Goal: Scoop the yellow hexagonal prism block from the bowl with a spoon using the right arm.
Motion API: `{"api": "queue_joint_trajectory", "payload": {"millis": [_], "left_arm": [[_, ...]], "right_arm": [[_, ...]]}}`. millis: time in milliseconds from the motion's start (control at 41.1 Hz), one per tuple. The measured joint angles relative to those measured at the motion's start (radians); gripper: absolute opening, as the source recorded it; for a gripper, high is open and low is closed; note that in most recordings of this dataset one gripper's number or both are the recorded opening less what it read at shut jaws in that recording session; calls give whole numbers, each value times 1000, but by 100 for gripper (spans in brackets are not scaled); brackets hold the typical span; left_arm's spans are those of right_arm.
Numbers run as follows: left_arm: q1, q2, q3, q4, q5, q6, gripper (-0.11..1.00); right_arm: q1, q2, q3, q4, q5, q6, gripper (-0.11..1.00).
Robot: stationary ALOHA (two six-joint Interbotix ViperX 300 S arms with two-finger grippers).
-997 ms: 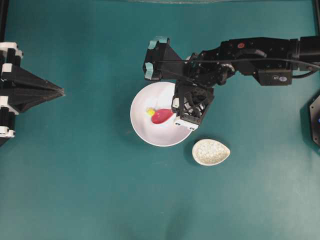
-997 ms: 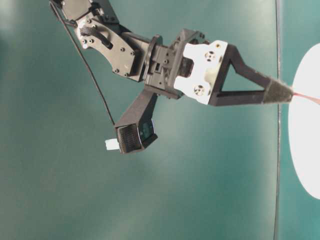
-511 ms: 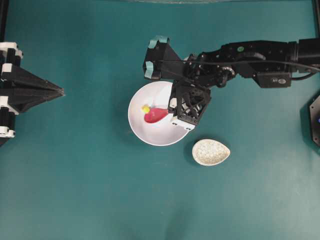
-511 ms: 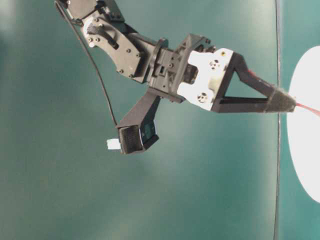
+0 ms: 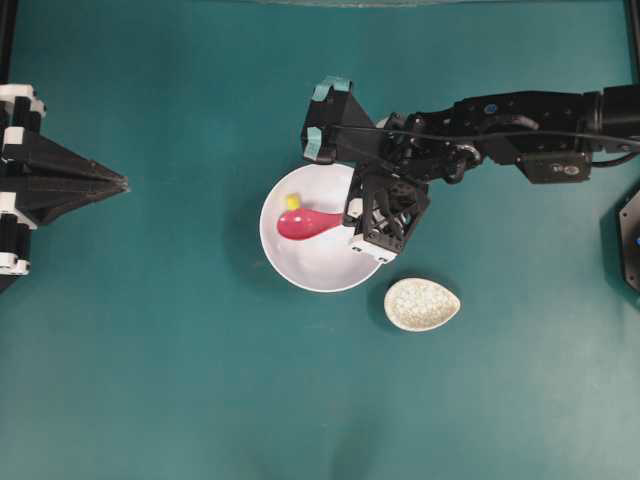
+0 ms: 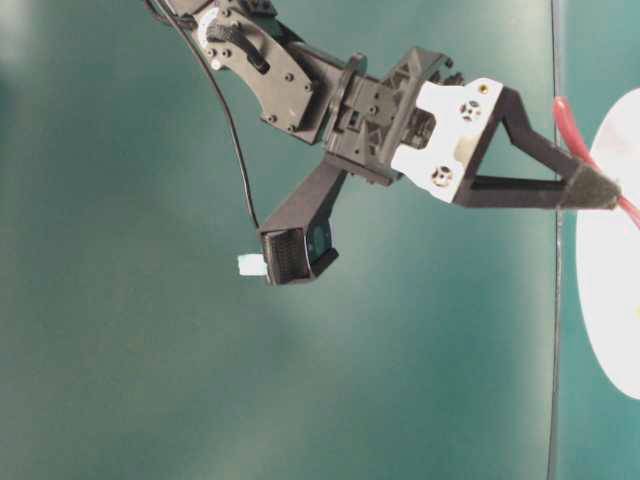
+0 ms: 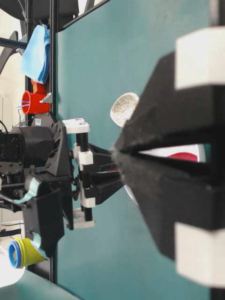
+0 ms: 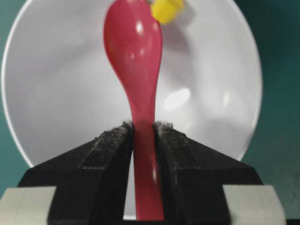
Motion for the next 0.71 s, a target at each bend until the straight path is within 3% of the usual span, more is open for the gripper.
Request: {"api": "queue_joint_trajectory", "payload": {"millis": [705], "left_arm": [[-2,-2,0,0,2,2,6]], "right_arm": [[0,-44,6,0,-8,0,23]]}}
